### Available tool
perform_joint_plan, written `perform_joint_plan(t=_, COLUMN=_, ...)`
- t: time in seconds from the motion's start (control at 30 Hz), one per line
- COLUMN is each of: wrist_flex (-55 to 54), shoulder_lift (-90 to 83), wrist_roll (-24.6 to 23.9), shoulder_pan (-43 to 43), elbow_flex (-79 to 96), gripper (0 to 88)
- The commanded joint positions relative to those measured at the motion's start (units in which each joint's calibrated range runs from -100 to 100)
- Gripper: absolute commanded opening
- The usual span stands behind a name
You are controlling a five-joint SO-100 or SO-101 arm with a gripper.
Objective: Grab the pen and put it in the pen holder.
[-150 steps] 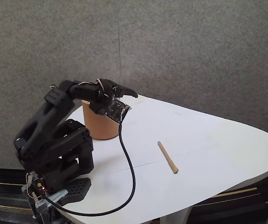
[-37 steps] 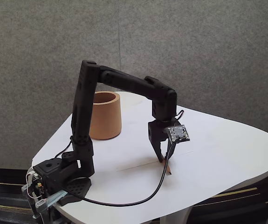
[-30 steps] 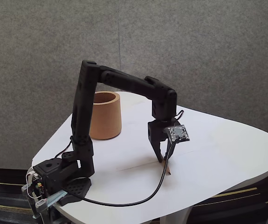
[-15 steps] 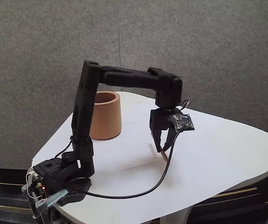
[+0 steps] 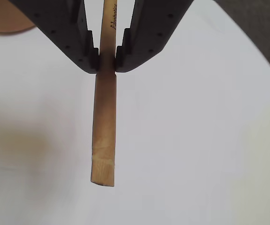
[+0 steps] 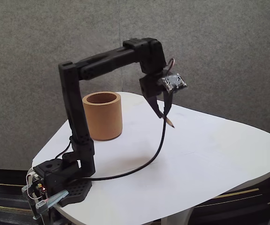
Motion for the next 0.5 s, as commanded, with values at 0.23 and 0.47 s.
perform_joint_plan(t=0.23, wrist_flex=0.3, shoulder_lift=-17.2, wrist_roll=6.6, shoulder_pan=-19.2, elbow_flex=0.2, gripper=0.9)
perform_joint_plan(t=0.47, wrist_flex=0.3, shoulder_lift=-19.8, wrist_roll=7.2, shoulder_pan=-28.0, elbow_flex=2.9, gripper=0.9)
